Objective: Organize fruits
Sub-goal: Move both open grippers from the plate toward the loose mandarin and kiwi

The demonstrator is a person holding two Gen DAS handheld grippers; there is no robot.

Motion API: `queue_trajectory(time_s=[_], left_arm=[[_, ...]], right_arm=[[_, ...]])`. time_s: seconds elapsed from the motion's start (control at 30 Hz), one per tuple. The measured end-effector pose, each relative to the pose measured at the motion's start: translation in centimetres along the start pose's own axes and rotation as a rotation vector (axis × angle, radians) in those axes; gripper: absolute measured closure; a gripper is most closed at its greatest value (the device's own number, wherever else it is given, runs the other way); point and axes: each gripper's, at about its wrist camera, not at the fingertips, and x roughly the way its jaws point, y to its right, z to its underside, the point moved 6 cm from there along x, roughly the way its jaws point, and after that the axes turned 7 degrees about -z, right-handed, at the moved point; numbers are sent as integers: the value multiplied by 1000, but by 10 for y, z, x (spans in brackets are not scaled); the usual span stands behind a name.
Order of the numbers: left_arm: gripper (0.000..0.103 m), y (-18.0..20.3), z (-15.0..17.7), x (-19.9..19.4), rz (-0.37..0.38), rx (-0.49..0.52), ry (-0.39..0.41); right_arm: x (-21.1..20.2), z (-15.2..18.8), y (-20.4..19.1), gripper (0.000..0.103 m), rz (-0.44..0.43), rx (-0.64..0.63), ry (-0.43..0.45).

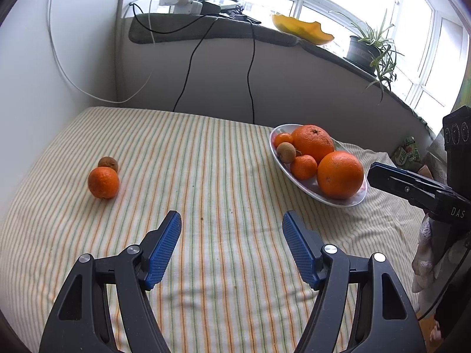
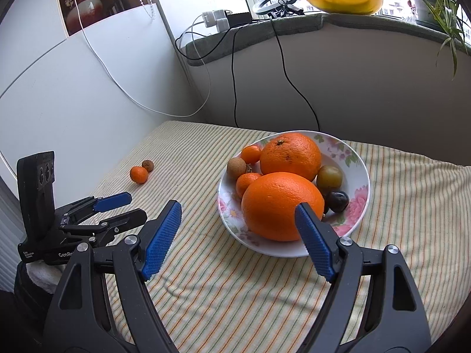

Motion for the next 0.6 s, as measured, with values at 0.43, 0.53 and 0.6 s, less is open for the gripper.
queue_trajectory(time_s=[0.43,0.53,0.6], left_arm=[[32,-36,8,-7,-49,-68,14],[32,-45,9,-10,-56,-85,20],[32,-50,9,-11,-61,-93,26]], right_arm=[[15,1,-23,21,-32,-26,-29],[21,0,-31,21,-41,-37,-40],[26,-1,-37,21,-49,-45,-47]])
